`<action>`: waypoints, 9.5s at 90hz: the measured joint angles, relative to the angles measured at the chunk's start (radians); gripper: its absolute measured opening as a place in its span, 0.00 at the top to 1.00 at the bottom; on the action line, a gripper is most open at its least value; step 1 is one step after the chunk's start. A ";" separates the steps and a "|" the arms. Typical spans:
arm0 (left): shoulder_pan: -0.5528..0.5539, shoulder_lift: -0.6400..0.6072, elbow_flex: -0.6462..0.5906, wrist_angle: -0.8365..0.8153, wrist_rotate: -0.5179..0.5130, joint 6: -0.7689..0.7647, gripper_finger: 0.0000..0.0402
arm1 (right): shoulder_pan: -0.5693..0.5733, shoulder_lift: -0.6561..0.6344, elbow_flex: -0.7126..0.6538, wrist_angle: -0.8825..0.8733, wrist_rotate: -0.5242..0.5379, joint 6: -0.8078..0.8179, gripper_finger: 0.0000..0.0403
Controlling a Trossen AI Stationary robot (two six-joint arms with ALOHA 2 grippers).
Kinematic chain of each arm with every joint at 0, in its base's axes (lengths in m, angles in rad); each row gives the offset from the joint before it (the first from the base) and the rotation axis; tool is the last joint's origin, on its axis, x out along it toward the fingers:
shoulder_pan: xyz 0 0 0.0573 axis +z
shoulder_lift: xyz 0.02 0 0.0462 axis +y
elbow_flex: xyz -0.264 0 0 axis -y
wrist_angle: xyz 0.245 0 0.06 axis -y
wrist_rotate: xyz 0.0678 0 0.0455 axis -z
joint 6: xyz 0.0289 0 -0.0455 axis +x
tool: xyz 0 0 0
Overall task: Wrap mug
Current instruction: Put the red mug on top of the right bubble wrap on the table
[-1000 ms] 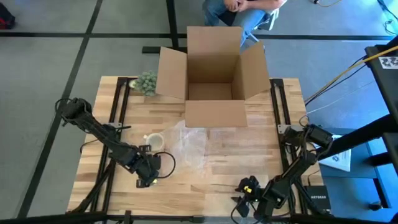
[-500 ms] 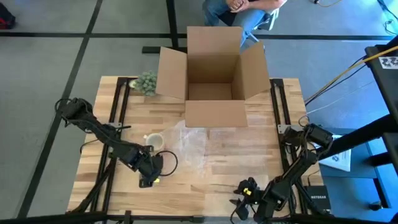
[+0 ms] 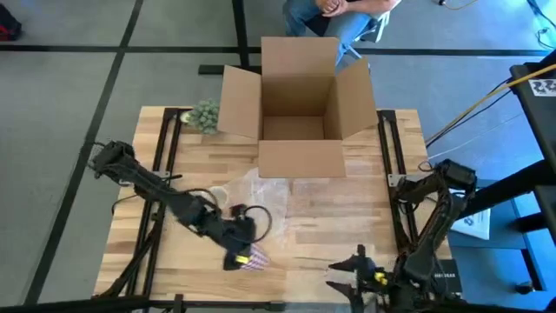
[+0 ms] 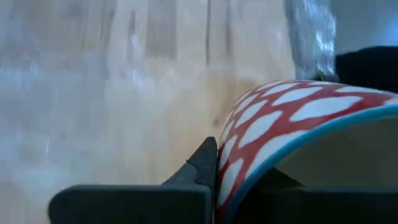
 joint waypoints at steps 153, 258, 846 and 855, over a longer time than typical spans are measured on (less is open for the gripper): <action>0.333 0.546 0.268 0.591 0.106 0.383 0.96 | -0.007 -0.013 0.028 -0.056 0.088 -0.108 0.48; 0.345 0.543 0.395 0.541 0.107 0.293 0.67 | -0.007 -0.012 0.028 -0.054 0.087 -0.099 0.48; 0.200 0.501 0.204 0.311 -0.057 0.369 0.67 | -0.228 0.080 0.185 -0.747 -0.621 0.012 0.49; 0.227 0.503 0.203 0.339 -0.058 0.399 0.67 | -0.264 0.095 0.185 -0.747 -0.689 -0.024 0.49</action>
